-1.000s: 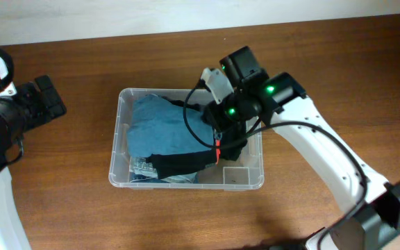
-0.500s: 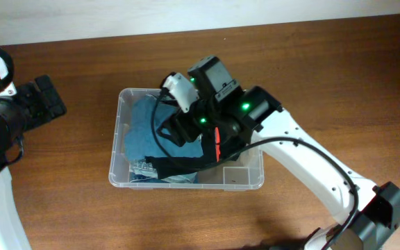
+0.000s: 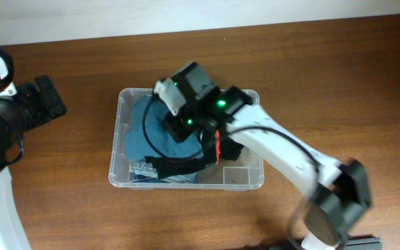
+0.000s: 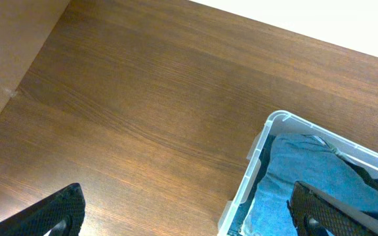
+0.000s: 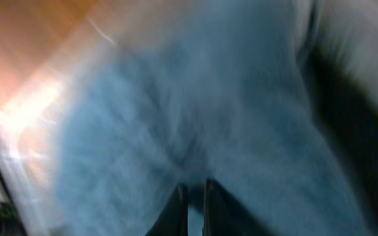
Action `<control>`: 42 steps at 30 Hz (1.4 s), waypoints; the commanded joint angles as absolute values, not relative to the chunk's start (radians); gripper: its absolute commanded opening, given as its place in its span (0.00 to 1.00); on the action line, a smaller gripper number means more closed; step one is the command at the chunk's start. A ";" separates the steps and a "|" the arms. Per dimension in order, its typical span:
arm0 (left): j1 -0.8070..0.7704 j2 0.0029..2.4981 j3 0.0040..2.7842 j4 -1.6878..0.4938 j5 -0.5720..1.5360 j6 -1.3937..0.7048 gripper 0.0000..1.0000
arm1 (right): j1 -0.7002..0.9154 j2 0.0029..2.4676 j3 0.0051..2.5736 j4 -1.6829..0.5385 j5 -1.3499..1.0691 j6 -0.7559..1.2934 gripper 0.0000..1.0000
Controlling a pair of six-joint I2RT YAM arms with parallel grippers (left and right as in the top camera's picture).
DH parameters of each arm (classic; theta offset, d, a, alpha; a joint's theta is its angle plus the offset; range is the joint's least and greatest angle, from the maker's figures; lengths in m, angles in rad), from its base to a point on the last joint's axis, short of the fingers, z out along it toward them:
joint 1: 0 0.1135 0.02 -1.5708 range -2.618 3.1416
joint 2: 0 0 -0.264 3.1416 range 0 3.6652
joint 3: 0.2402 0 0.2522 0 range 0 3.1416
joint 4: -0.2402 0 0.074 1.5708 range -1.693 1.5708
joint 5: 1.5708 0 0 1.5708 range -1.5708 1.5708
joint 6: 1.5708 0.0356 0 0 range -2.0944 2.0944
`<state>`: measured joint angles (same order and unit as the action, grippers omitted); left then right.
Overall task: Pack container
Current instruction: 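Press and spread the blue-grey garment inside the bin with the right gripper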
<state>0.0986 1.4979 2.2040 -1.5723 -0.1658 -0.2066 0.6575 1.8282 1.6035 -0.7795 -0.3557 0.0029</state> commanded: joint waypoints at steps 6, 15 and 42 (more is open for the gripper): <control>0.103 1.497 2.207 -1.573 -0.173 -0.216 1.00 | 0.625 1.969 1.596 -0.944 -0.086 0.007 0.43; 0.103 1.497 2.207 -1.573 -0.173 -0.216 1.00 | 0.644 1.704 1.618 -0.930 -0.084 0.005 0.86; 0.103 1.497 2.207 -1.573 -0.173 -0.216 1.00 | 0.674 2.067 1.618 -0.790 -0.128 0.129 0.91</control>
